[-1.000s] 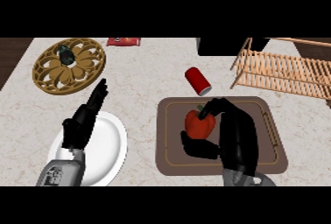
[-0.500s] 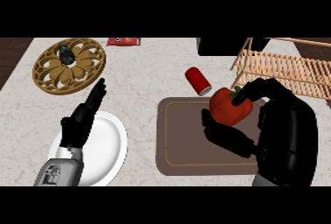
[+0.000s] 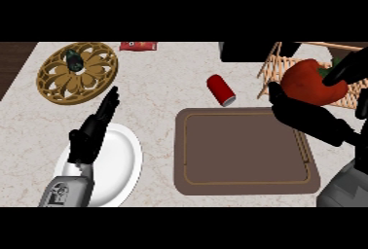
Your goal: Pick the bell pepper from the tray and place it in the tiered shelf
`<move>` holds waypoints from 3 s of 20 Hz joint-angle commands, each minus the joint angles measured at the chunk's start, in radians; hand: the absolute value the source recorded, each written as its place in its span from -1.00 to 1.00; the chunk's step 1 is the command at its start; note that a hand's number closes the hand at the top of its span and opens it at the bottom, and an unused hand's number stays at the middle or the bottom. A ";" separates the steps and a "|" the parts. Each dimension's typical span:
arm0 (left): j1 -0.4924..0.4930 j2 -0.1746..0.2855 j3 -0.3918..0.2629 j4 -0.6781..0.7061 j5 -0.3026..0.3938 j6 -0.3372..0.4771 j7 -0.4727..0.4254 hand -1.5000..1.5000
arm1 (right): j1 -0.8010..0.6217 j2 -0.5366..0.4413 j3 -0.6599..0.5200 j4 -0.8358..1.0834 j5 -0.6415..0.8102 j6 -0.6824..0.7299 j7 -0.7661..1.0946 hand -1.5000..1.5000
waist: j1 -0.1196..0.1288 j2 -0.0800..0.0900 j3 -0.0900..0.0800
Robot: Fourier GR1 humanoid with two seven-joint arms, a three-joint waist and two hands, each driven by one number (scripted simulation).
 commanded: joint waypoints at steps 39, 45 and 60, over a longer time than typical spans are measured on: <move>-0.015 -0.051 -0.046 -0.038 -0.049 0.022 0.048 0.00 | -0.301 -0.327 -0.495 0.926 -0.283 -0.604 -0.626 1.00 | 0.019 0.007 0.002; 0.022 -0.024 -0.016 -0.044 -0.032 0.006 0.023 0.00 | -0.268 -0.377 -0.507 0.951 -0.397 -0.601 -0.740 1.00 | 0.007 0.002 0.001; -0.062 -0.018 0.024 0.042 -0.018 0.005 0.009 0.00 | -0.275 -0.486 -0.552 1.183 -0.280 -0.721 -0.594 -1.00 | 0.004 0.003 0.001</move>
